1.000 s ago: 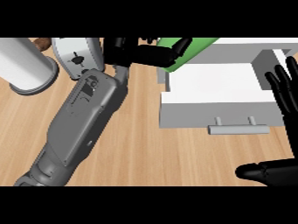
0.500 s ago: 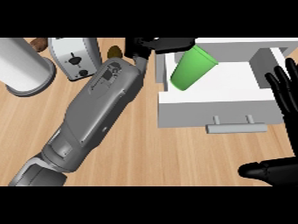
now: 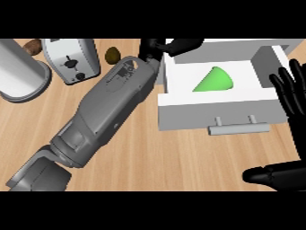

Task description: Pick up the cup, place it into the drawer and close the drawer

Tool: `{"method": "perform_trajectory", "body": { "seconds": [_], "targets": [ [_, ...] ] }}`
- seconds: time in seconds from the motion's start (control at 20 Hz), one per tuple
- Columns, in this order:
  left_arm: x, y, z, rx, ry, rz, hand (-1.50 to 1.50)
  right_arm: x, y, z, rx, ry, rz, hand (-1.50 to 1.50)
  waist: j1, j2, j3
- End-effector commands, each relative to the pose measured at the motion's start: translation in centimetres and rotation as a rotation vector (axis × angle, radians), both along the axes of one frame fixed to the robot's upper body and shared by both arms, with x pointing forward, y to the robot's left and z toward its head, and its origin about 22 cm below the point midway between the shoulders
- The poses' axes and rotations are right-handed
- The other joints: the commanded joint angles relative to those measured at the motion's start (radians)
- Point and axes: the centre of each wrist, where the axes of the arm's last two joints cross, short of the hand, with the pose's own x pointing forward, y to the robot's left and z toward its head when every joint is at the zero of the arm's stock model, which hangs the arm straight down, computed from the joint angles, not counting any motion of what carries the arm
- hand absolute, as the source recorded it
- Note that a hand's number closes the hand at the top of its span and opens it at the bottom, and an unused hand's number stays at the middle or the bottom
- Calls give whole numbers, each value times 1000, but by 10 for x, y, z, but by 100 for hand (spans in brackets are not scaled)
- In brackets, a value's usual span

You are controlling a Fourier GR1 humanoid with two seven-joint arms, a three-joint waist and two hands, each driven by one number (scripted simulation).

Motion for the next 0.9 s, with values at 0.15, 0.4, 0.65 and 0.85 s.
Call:
{"method": "perform_trajectory", "body": {
  "seconds": [0.15, 0.4, 0.65, 0.85],
  "targets": [
    [5, -3, -9, 71, -1, 10, 150, 10, 7, -2, 7, -21, 17, -150, -15, 7, 0],
    [3, -9, -11, 169, 31, 27, 150, 9, 3, 18, 28, -10, 23, -150, -33, 7, 0],
    [0, -3, -35, 263, 14, 50, -150, 8, 11, 8, 21, -18, 48, -150, -45, 11, 1],
    [-4, -9, -30, 208, 26, 36, -150, 6, 20, 5, 35, -29, 78, -150, -53, 12, 0]
  ]
}}
